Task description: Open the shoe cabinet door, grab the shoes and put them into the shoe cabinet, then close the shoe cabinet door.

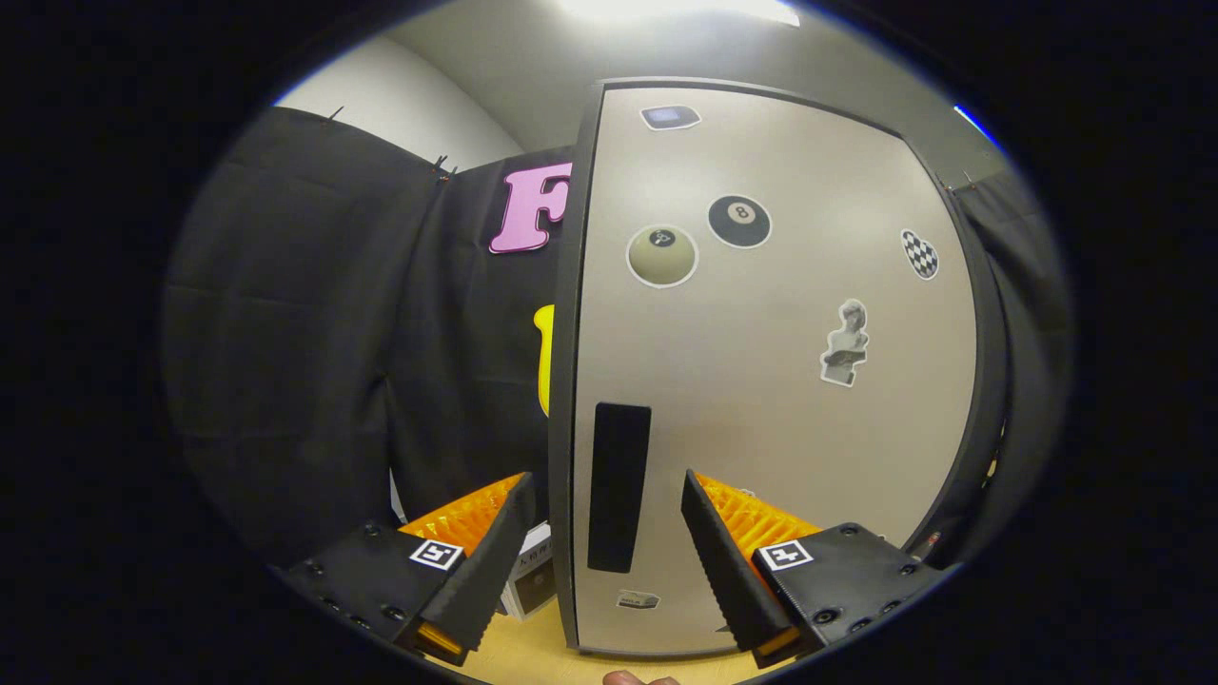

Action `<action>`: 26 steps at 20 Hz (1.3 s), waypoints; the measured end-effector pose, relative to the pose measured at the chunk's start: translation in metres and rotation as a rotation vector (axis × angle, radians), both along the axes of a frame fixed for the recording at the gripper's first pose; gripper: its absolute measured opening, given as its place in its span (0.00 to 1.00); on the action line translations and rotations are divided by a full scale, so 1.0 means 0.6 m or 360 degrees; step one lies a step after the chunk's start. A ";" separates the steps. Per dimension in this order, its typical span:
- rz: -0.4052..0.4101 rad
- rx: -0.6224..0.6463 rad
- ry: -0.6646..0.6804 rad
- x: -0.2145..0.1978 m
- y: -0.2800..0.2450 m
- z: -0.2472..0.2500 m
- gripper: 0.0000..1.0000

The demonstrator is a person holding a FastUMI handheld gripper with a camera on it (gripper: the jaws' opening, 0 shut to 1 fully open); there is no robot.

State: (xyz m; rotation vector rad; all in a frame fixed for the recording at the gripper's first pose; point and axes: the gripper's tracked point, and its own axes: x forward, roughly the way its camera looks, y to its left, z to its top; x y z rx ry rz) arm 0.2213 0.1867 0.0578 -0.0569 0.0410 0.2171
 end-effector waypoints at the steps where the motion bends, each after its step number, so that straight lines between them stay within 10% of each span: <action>1: -0.0017 0.0003 0.0012 0.007 0.000 -0.005 0.97; 10: -0.0102 0.0050 0.0088 0.056 -0.009 -0.030 0.97; 18: -0.0064 0.0118 0.0207 0.055 0.005 -0.049 0.36; 26: -0.0058 0.0098 0.0237 0.055 0.007 -0.052 0.20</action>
